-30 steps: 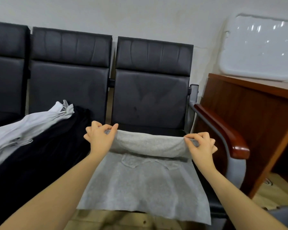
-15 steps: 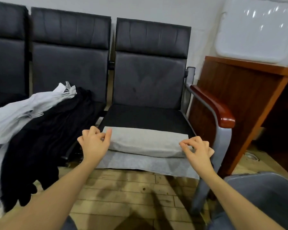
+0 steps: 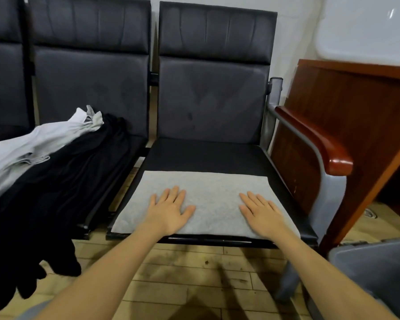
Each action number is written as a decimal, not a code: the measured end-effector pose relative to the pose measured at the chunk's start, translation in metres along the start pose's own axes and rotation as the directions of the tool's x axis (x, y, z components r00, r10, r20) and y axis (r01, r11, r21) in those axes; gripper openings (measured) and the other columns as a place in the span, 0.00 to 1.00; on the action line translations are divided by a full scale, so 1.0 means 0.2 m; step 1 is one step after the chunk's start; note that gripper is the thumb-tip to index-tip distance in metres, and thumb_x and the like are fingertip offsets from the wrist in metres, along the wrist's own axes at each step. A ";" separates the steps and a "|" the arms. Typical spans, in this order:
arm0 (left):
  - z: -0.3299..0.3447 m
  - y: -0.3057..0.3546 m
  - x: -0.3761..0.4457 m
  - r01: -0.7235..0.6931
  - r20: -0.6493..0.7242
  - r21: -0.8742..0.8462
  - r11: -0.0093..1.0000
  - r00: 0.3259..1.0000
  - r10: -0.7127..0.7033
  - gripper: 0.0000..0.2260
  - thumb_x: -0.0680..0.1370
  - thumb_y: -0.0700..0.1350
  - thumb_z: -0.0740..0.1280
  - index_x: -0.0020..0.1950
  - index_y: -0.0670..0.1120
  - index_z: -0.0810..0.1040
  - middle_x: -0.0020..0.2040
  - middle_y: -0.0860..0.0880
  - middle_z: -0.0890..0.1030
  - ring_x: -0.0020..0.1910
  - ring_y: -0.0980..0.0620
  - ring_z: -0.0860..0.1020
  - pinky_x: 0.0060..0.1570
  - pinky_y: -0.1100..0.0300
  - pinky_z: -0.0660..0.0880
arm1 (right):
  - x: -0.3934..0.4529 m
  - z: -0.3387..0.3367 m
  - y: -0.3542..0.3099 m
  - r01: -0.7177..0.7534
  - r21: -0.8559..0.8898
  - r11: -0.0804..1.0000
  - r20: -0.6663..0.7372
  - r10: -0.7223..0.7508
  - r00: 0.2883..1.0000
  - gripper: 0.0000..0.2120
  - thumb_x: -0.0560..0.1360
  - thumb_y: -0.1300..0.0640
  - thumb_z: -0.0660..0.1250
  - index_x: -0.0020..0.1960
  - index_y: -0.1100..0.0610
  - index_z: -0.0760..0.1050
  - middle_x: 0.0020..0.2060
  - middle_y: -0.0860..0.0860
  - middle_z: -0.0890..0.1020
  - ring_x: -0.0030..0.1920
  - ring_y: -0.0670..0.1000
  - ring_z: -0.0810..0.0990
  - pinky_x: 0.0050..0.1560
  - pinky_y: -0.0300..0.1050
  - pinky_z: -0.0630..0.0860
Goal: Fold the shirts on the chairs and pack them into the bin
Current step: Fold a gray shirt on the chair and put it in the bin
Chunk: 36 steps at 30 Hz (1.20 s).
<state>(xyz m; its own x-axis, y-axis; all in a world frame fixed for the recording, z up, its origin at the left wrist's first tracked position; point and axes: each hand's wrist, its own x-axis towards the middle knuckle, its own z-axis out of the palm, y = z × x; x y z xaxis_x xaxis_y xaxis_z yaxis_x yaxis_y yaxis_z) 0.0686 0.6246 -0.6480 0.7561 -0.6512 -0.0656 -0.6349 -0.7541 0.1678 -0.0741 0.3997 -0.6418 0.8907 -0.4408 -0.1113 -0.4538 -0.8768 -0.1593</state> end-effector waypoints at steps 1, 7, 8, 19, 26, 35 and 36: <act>-0.01 0.00 0.03 0.003 0.005 0.001 1.000 1.000 -0.003 0.31 0.79 0.65 0.44 0.78 0.52 0.44 0.78 0.51 0.42 0.77 0.50 0.42 0.73 0.45 0.40 | 0.03 -0.02 0.00 0.000 0.009 1.000 0.017 0.000 1.000 0.25 0.82 0.41 0.41 0.78 0.43 0.44 0.78 0.45 0.47 0.77 0.48 0.46 0.75 0.50 0.43; -0.03 -0.03 0.16 0.002 0.020 -0.046 0.999 1.000 -0.001 0.30 0.79 0.64 0.47 0.78 0.53 0.48 0.79 0.51 0.45 0.77 0.50 0.45 0.74 0.46 0.42 | 0.14 -0.07 0.00 -0.001 0.038 0.999 -0.009 0.002 1.000 0.24 0.82 0.41 0.46 0.77 0.43 0.52 0.77 0.45 0.53 0.76 0.49 0.52 0.75 0.50 0.47; -0.04 -0.03 0.18 -0.004 0.007 -0.074 0.997 1.000 0.004 0.29 0.80 0.63 0.49 0.78 0.52 0.51 0.79 0.51 0.48 0.77 0.50 0.47 0.73 0.47 0.44 | 0.15 -0.08 -0.01 -0.002 0.022 1.000 -0.046 0.003 0.999 0.24 0.82 0.41 0.47 0.77 0.44 0.54 0.77 0.46 0.56 0.76 0.49 0.55 0.74 0.49 0.49; -0.14 -0.27 0.20 0.307 -0.107 -0.116 0.945 0.942 -0.319 0.29 0.80 0.61 0.52 0.78 0.53 0.49 0.75 0.39 0.57 0.72 0.40 0.58 0.69 0.48 0.56 | 0.37 -0.10 -0.18 0.235 0.118 0.965 -0.031 -0.233 0.972 0.22 0.82 0.47 0.55 0.75 0.45 0.61 0.76 0.45 0.56 0.75 0.48 0.57 0.73 0.46 0.53; -0.13 -0.34 0.24 0.191 -0.296 -0.271 0.943 0.916 -0.271 0.21 0.80 0.46 0.61 0.73 0.52 0.64 0.57 0.47 0.75 0.59 0.46 0.71 0.61 0.53 0.64 | 0.41 -0.02 -0.25 0.239 0.092 0.967 -0.068 -0.234 0.970 0.23 0.81 0.40 0.51 0.75 0.39 0.55 0.76 0.41 0.57 0.75 0.44 0.53 0.73 0.44 0.48; -0.25 -0.33 0.23 -0.180 -0.631 -0.514 0.839 0.741 -0.227 0.17 0.77 0.37 0.66 0.66 0.45 0.75 0.51 0.48 0.77 0.49 0.55 0.75 0.47 0.79 0.66 | 0.40 0.03 -0.44 0.183 0.009 0.983 -0.019 -0.183 0.983 0.26 0.80 0.36 0.43 0.77 0.39 0.48 0.77 0.43 0.48 0.77 0.46 0.45 0.75 0.48 0.44; -0.27 -0.32 0.23 -0.217 -0.663 -0.493 0.843 0.720 -0.203 0.17 0.77 0.37 0.66 0.65 0.44 0.76 0.52 0.47 0.78 0.51 0.54 0.75 0.50 0.81 0.65 | 0.39 0.04 -0.47 0.183 0.019 0.983 -0.028 -0.182 0.983 0.26 0.80 0.37 0.43 0.77 0.40 0.48 0.78 0.43 0.48 0.77 0.46 0.45 0.75 0.48 0.44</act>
<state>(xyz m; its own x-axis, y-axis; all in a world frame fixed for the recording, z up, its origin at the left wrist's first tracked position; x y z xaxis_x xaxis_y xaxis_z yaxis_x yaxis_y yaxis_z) 0.1521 0.6475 -0.6089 0.7786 -0.2598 0.5712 -0.6207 -0.4526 0.6402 0.0385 0.4495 -0.6439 0.9588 -0.2790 -0.0530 -0.2840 -0.9386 -0.1957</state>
